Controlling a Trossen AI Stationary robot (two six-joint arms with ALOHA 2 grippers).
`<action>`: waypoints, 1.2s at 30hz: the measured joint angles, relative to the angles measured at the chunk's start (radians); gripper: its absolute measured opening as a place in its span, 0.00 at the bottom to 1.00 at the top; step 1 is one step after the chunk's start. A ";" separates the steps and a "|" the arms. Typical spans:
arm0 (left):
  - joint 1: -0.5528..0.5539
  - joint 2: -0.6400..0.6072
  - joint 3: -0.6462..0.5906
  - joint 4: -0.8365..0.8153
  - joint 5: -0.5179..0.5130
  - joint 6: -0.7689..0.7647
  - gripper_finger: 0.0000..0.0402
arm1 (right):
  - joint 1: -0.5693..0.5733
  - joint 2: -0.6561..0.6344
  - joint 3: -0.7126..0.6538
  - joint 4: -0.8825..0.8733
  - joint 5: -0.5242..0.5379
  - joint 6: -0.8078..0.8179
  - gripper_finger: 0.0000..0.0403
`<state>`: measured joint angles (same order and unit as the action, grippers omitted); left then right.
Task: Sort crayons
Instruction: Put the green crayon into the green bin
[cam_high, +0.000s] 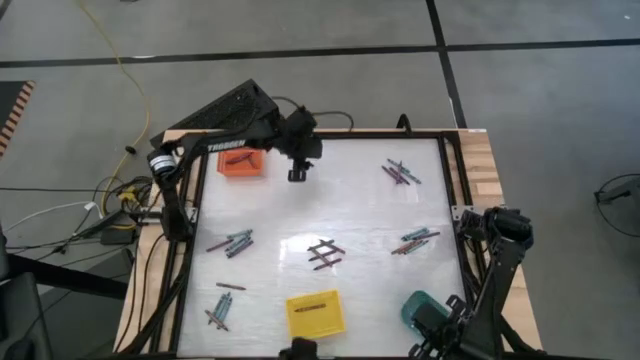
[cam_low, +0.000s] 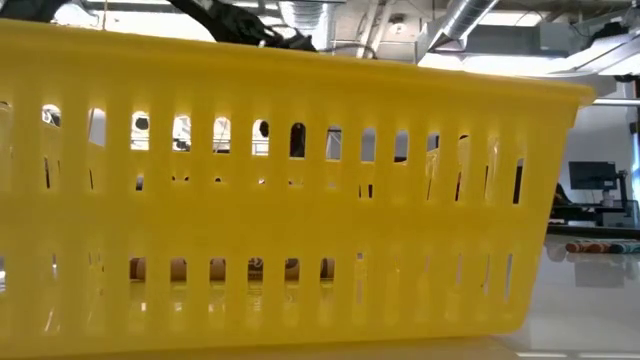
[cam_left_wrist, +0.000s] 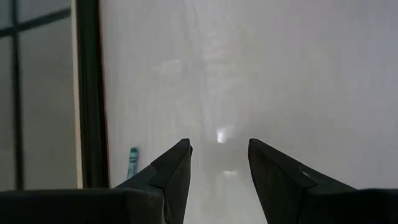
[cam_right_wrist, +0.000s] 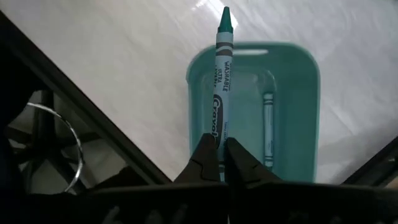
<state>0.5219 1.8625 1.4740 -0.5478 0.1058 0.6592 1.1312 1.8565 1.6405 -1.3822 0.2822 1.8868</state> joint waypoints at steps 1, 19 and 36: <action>0.020 0.020 0.022 -0.025 0.022 0.020 0.37 | 0.004 0.007 0.000 0.000 -0.005 0.008 0.00; 0.193 0.334 0.390 -0.320 0.051 0.212 0.31 | 0.081 0.016 -0.115 0.155 -0.028 0.164 0.01; 0.274 0.384 0.405 -0.303 0.054 0.245 0.31 | 0.051 0.016 -0.191 0.173 -0.125 0.208 0.32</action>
<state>0.7959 2.2463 1.8793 -0.8508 0.1593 0.9043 1.1824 1.8721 1.4498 -1.2091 0.1574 2.0949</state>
